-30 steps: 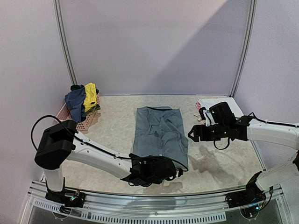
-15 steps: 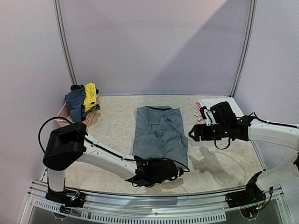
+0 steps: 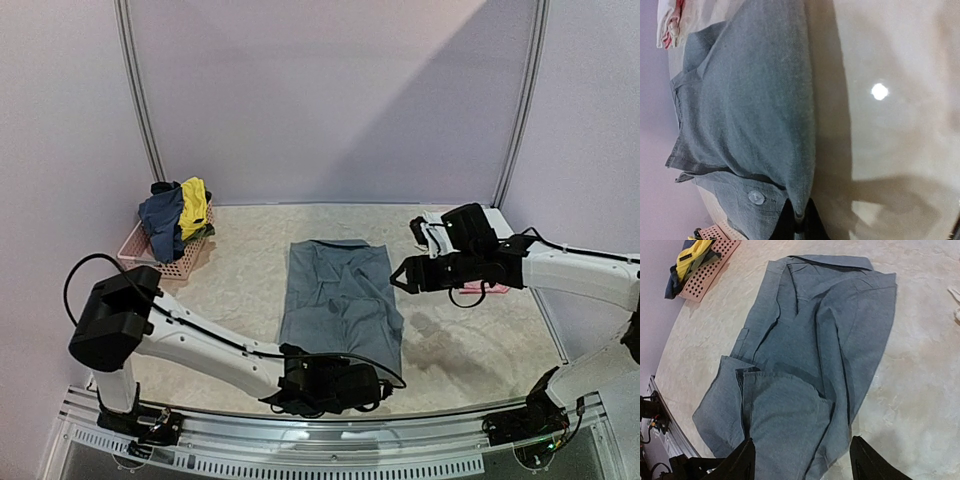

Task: Fold and stack the mixed laundry pile
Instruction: Pick up the 2/3-rectangle-folded shirt from the center of the board, then fold the 2/3-rectangle-folded shirt at the center of the board.

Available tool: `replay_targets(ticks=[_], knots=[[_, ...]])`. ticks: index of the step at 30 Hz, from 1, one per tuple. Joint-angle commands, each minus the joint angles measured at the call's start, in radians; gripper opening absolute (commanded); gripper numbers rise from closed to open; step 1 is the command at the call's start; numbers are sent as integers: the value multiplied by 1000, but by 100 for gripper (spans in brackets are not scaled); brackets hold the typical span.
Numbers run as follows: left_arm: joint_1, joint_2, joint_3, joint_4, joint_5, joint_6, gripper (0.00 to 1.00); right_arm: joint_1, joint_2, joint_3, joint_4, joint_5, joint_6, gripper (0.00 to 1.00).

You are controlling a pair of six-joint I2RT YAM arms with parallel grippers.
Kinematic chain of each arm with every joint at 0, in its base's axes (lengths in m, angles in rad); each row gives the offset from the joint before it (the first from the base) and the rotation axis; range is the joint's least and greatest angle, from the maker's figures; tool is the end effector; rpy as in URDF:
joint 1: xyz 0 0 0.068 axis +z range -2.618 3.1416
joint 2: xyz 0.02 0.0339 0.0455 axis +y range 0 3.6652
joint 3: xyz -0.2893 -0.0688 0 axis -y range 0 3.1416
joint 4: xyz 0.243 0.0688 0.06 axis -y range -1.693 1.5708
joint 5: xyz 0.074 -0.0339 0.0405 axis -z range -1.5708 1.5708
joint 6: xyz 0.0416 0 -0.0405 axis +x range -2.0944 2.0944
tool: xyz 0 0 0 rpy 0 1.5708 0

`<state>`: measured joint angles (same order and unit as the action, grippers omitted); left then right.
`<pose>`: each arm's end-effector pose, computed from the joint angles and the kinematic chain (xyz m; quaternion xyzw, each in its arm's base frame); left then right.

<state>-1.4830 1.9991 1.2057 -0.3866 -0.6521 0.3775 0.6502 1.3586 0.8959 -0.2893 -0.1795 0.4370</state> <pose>0.0597 -0.3904 0.1466 0.7079 0.6052 0.1709 0.3215 0.2241 0.1798 0.2630 -0.1327 0.9047 0.2754 0.2968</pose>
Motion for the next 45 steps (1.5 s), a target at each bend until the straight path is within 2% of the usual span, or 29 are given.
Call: replay_targets(ticks=[1, 7, 12, 20, 25, 33, 45], knots=[[-56, -101, 18, -160, 87, -106, 0, 45, 87, 65, 19, -120, -54, 59], [-111, -181, 59, -283, 114, -151, 0, 131, 212, 134, 46, -269, -126, 36], [-136, -203, 115, -376, 110, -155, 0, 180, 315, 186, 26, -338, -206, 24], [-144, -232, 164, -442, 105, -137, 0, 186, 403, 141, 80, -371, -195, 4], [-140, -246, 200, -452, 89, -85, 0, 212, 452, 86, 150, -386, -157, 1], [-58, -251, 256, -430, 86, -13, 0, 277, 470, 30, 188, -369, -114, 0], [54, -246, 379, -464, 95, 83, 0, 378, 386, -20, 186, -352, -91, 0]])
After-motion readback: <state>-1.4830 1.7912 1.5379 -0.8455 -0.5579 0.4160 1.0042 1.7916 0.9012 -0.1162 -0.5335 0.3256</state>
